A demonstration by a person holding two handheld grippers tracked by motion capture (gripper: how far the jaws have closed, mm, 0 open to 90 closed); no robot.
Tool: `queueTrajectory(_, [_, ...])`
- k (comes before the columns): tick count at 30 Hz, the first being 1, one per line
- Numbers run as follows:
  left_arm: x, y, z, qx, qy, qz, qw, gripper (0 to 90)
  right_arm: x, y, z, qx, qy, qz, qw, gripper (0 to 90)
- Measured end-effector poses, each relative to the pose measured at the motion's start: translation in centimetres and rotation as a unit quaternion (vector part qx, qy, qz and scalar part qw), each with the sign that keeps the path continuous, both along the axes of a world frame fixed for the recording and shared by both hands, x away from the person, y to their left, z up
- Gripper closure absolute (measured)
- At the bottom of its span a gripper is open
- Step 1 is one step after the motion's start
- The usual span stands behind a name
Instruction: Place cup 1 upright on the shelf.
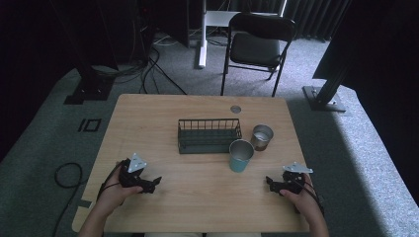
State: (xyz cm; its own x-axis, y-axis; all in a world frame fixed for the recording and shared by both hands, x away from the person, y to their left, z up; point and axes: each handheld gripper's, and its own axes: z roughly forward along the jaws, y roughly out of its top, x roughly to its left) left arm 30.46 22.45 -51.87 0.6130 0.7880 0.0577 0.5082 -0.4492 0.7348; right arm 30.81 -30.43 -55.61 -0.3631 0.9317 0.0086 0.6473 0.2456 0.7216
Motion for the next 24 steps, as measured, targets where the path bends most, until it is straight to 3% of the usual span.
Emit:
queueTrajectory(9, [0.4,-3.8,0.3,0.002,-0.006,-0.056,0.9984,0.8,0.0,0.0,0.0,0.0,0.0,0.0,1.0,10.7])
queueTrajectory(17, [0.6,-5.3,0.4,0.006,-0.01,-0.074,0.9972,0.8,0.0,0.0,0.0,0.0,0.0,0.0,1.0,10.7])
queueTrajectory(24, [0.6,-5.9,0.8,-0.004,-0.016,-0.081,0.9966,0.8,0.0,0.0,0.0,0.0,0.0,0.0,1.0,10.7])
